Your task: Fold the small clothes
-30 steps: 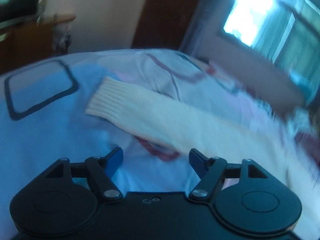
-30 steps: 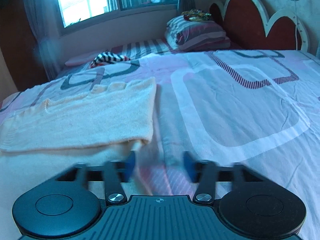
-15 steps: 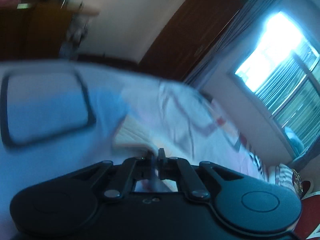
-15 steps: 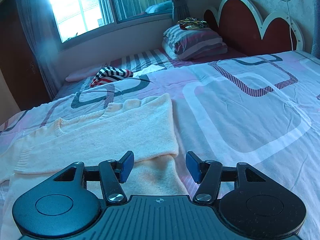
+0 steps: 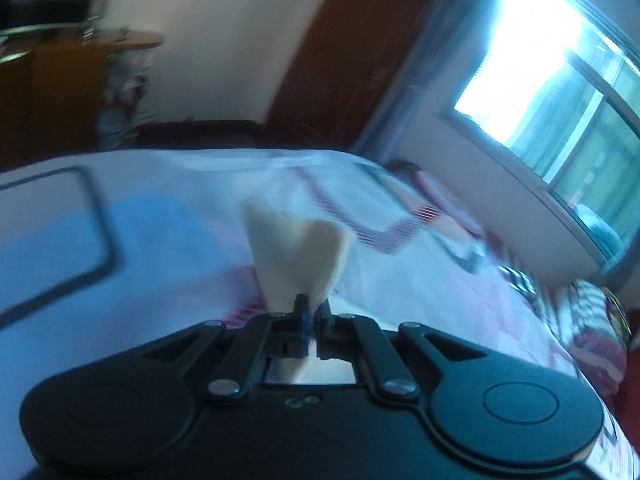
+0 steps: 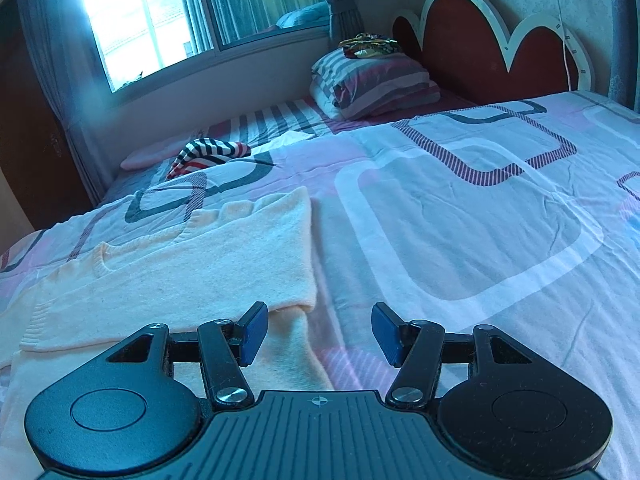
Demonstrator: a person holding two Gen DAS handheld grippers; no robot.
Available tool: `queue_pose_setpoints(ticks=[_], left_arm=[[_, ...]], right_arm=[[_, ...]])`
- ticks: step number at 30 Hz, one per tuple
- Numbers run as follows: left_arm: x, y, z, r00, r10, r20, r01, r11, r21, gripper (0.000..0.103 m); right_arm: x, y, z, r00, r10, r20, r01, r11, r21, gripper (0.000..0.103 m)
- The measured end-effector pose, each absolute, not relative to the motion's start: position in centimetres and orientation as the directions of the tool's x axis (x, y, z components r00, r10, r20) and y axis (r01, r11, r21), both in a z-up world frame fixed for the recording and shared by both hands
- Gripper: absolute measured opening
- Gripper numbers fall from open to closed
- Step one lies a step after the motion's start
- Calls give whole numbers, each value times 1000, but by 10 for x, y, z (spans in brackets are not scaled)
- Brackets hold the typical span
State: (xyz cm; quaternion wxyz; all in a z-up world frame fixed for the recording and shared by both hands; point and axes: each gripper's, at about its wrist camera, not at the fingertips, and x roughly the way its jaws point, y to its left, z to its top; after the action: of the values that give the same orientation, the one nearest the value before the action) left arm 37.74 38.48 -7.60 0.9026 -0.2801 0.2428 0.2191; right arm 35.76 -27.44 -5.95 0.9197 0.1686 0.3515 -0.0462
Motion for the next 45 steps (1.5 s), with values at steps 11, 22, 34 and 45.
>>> queue_pose_setpoints(ticks=[11,22,34,45], left_arm=[[452,176,-53,831,-57,-553,-135,944,-301,2],[478,-26,-81,725,-196,-660,138,980,-140,2],[459,-87,-103,689,-224,-690,259,964,-54,61],[394,92,-90,738,103,-667,-150,989,-14,64]], right_arm=[[349,-310,-59,764,61,-642,202,922,329,58],[346,-346,-55,780,100,-617,204,892,403,58],[372,-323,-47,759,273,-591,57,876,479,58],[434,-239,-76,636,485,-601,-45,800,598,58]])
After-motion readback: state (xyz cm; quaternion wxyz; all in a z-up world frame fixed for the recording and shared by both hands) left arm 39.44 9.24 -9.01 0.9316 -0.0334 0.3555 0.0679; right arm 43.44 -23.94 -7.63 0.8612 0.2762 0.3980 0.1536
